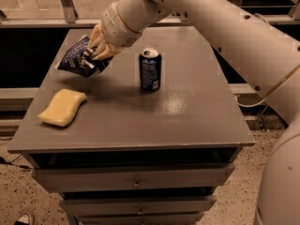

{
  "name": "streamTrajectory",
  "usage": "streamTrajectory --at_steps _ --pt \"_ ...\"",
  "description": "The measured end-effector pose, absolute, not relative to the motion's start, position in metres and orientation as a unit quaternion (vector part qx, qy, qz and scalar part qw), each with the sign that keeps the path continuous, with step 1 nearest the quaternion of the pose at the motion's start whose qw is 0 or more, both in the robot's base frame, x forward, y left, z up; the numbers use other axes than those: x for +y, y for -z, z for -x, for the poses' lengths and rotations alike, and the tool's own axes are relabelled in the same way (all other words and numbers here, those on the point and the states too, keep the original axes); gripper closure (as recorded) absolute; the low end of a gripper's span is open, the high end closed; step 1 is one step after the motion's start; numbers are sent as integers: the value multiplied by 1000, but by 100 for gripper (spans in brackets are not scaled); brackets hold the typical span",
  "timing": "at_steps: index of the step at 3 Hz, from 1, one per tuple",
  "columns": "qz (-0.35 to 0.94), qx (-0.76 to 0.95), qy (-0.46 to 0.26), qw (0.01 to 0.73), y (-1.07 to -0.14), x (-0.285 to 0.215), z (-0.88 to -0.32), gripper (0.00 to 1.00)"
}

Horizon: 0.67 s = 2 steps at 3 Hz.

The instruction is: Move blue chip bag near sponge

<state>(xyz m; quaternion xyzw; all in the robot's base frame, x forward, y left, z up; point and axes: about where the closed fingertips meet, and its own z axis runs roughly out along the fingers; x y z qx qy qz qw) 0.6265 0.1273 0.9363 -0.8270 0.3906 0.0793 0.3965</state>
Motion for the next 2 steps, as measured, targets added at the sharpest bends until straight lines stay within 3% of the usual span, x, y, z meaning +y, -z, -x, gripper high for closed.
streamTrajectory --at_steps 2 --pt "843 377 -81 375 -922 132 -618 8"
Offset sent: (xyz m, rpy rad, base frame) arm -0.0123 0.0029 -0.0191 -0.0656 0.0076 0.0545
